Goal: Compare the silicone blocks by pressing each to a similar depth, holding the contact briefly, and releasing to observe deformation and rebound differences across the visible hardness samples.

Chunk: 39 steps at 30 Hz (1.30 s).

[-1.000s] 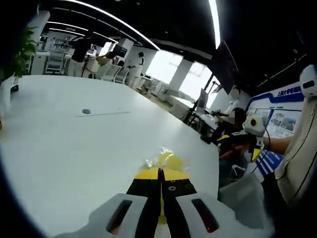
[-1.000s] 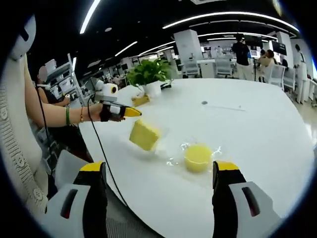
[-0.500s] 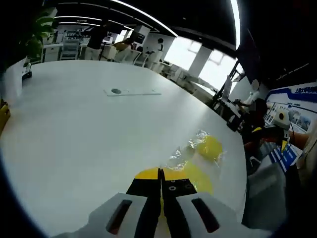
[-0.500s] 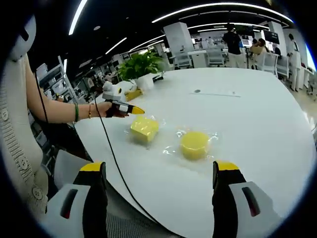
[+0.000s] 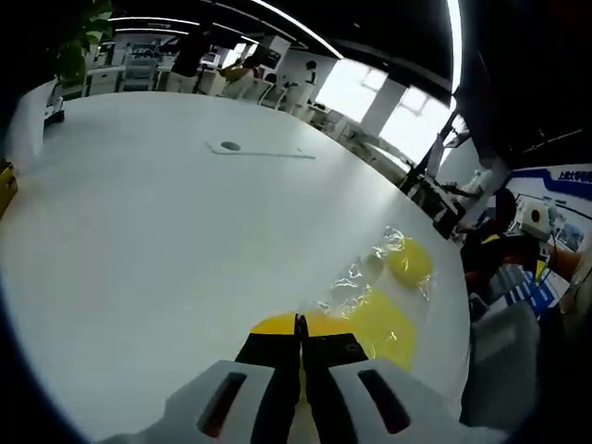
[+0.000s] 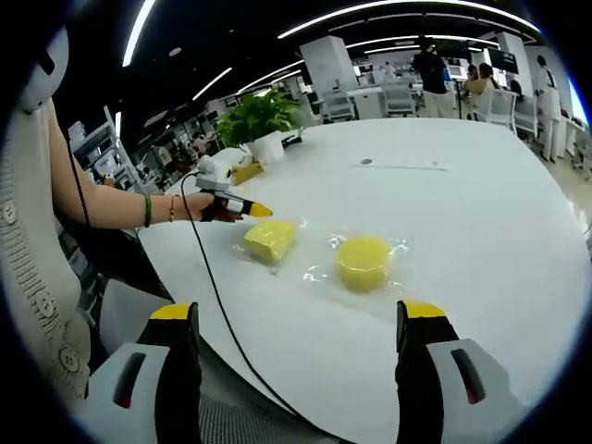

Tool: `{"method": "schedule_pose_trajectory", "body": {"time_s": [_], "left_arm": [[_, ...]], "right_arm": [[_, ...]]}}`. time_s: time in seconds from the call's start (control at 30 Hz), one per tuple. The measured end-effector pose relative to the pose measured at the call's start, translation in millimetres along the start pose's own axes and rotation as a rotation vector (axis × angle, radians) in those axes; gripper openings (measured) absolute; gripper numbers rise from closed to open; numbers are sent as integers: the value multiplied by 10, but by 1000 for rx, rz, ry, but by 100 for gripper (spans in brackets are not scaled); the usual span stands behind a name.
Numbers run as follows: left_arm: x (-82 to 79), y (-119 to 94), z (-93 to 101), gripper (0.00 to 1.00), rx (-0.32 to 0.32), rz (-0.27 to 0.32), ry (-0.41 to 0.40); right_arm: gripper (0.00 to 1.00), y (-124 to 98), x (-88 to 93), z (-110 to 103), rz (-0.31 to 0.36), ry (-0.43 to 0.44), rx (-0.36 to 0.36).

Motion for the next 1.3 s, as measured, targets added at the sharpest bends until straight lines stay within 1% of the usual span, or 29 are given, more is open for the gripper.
{"method": "schedule_pose_trajectory", "body": {"time_s": [0.07, 0.1, 0.13, 0.17, 0.2, 0.23, 0.27, 0.3, 0.4, 0.57, 0.67, 0.8, 0.83, 0.9, 0.93, 1.0, 1.03, 1.13, 1.2, 1.23, 1.27, 1.3], "left_arm": [[5, 3, 2, 0, -1, 5, -5], [8, 1, 5, 0, 6, 16, -10], [2, -6, 0, 2, -3, 38, -21], [-1, -12, -30, 6, -35, 53, -20], [9, -29, -54, 10, -64, 56, -18], [19, -39, -44, 15, -64, 52, -28], [25, -55, -37, 16, -64, 51, -32], [28, -84, -26, 18, -69, 55, -28], [4, -200, 34, 26, -94, 80, -4], [-13, -381, 172, 28, -113, 115, 8], [-8, -538, 351, 32, -126, 154, 26], [24, -735, 674, 32, -116, 201, 62], [38, -793, 772, 33, -115, 219, 63], [63, -894, 940, 35, -118, 259, 58], [84, -933, 1003, 35, -123, 268, 56], [132, -1008, 1102, 38, -152, 287, 74], [168, -1053, 1149, 39, -155, 316, 56], [248, -1160, 1301, 42, -149, 361, 20], [265, -1223, 1451, 43, -136, 390, 15], [265, -1249, 1498, 43, -134, 407, 18], [245, -1288, 1586, 44, -122, 442, 26], [227, -1309, 1654, 44, -109, 470, 23]], "right_arm": [[82, 1, 0, -2, -2, -3, -1], [82, 1, -5, -2, 1, -5, -2], [81, -1, -8, -3, 2, -6, -3], [81, -3, -14, -2, 5, -8, -4], [81, -5, -16, 0, 9, -9, -6], [81, -7, -15, 3, 10, -8, -6], [81, -9, -14, 4, 10, -8, -6], [81, -14, -15, 2, 12, -10, -8], [81, -38, -34, -13, 24, -19, -12], [81, -84, -66, -31, 46, -32, -22], [80, -138, -109, -50, 82, -50, -35], [79, -205, -154, -60, 124, -68, -47], [79, -231, -172, -53, 143, -77, -48], [79, -270, -179, -45, 153, -78, -52], [80, -299, -182, -31, 164, -78, -53], [80, -348, -172, -8, 184, -78, -55], [80, -367, -161, 3, 189, -76, -56], [81, -443, -114, 35, 210, -72, -67], [81, -495, -120, 33, 247, -47, -90], [82, -527, -142, 33, 277, -33, -99], [82, -581, -182, 30, 331, -14, -113], [83, -619, -211, 22, 369, 0, -129]]}}
Point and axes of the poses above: the point that each gripper's makers call its tool centre point, and the gripper's own axes: y roughly forward along the fingers, z roughly to its right, x roughly out of its underside, the point moved 6 cm from there along -y, roughly backward along the fingers, and after that the axes turned 3 degrees about -y, right-handed, at the moved point
